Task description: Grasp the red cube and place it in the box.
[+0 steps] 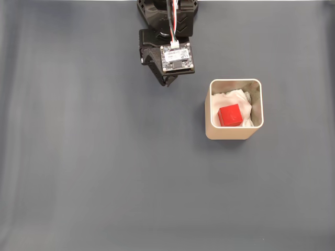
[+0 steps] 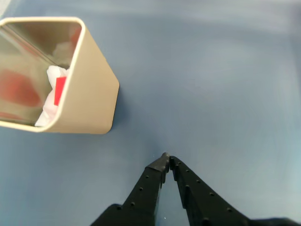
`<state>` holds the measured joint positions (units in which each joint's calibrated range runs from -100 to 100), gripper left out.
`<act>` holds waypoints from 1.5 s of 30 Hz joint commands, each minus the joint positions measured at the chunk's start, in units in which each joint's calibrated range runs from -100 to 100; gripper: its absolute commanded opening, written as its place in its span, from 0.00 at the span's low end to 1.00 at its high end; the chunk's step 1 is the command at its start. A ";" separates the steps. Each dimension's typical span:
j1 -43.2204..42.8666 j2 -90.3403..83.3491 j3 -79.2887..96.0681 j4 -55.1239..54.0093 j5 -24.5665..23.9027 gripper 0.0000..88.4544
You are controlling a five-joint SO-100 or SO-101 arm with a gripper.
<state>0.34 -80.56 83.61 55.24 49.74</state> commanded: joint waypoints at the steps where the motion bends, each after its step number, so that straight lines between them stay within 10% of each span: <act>1: 0.12 -4.55 2.54 1.35 0.54 0.00; 45: 2.25 -19.35 16.21 17.76 -1.86 0.02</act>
<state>2.07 -99.29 99.27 70.51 47.30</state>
